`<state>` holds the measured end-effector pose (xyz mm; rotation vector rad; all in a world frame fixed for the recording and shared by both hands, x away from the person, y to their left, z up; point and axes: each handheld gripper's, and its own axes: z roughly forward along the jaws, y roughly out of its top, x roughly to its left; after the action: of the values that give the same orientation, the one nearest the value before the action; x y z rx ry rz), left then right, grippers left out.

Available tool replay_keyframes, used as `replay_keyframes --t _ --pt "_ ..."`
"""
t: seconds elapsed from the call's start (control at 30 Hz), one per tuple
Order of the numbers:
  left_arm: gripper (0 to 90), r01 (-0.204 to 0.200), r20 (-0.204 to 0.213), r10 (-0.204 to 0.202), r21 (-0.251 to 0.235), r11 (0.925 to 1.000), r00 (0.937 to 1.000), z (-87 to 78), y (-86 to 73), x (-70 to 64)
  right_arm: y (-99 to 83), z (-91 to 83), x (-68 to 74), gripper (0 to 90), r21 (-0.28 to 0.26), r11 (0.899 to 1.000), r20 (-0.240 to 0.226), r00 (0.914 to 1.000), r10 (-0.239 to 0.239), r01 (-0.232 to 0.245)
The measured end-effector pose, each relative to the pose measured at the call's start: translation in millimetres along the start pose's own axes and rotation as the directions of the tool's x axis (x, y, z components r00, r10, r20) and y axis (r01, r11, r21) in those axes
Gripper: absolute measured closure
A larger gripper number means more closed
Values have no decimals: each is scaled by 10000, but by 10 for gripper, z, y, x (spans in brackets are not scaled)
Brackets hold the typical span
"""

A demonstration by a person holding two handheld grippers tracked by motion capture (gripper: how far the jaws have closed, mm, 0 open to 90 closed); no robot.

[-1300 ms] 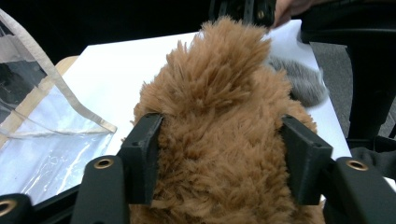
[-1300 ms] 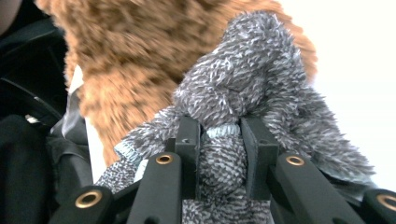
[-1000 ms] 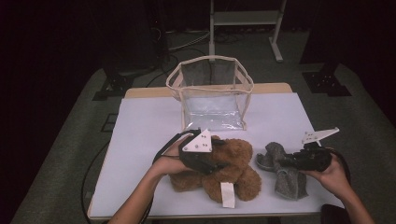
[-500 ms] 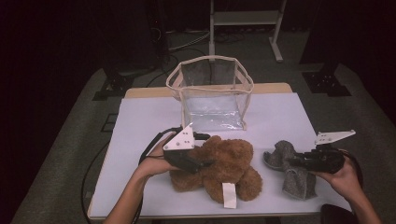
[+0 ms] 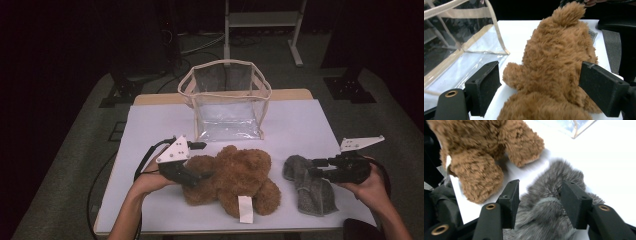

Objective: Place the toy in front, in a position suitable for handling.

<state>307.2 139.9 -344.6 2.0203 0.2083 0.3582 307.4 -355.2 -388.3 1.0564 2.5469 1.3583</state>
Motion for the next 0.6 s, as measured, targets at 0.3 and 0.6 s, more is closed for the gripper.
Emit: replay_keyframes --t 0.3,0.6 --pt "149 121 -231 -118 129 9998 9997 -60 -63 6 196 26 49 467 -212 9993 -395 9987 -320 312" --pt "105 480 -639 -455 393 9981 9969 -132 -173 54 512 148 113 438 -443 9959 -1022 9913 -828 786"
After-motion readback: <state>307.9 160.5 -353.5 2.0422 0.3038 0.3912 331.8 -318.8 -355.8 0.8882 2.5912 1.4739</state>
